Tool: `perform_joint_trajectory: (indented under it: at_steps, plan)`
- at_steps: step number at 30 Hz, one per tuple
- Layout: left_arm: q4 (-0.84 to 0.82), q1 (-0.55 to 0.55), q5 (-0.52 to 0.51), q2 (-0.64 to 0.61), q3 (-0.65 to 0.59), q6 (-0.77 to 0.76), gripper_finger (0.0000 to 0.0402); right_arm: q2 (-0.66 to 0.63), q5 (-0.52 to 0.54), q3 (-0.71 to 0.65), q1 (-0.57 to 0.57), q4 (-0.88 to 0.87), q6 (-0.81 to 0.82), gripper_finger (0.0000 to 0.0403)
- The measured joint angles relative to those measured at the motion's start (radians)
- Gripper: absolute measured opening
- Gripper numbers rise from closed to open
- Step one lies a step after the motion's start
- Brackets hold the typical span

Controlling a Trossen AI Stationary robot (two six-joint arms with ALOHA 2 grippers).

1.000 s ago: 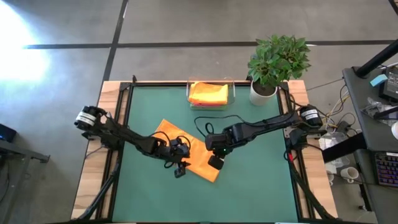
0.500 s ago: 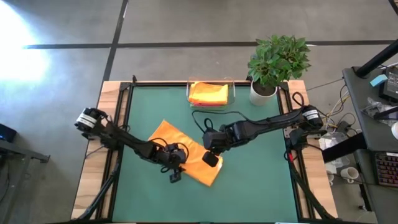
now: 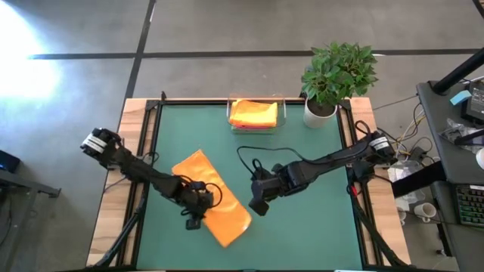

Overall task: Fold microfiber towels
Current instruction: Fold the orange towel

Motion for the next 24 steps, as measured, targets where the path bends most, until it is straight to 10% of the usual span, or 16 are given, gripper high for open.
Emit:
perform_joint_trajectory:
  at_steps: [15,24]
  plan:
    - [-0.282,-0.104,0.013,-0.350,-0.006,-0.021,0.0162,0.000,0.084,-0.012,0.030,0.023,0.089,0.0009]
    - [-0.269,-0.258,-0.010,-0.437,0.038,-0.120,0.0162,0.001,0.081,-0.019,0.032,0.199,-0.144,0.0009]
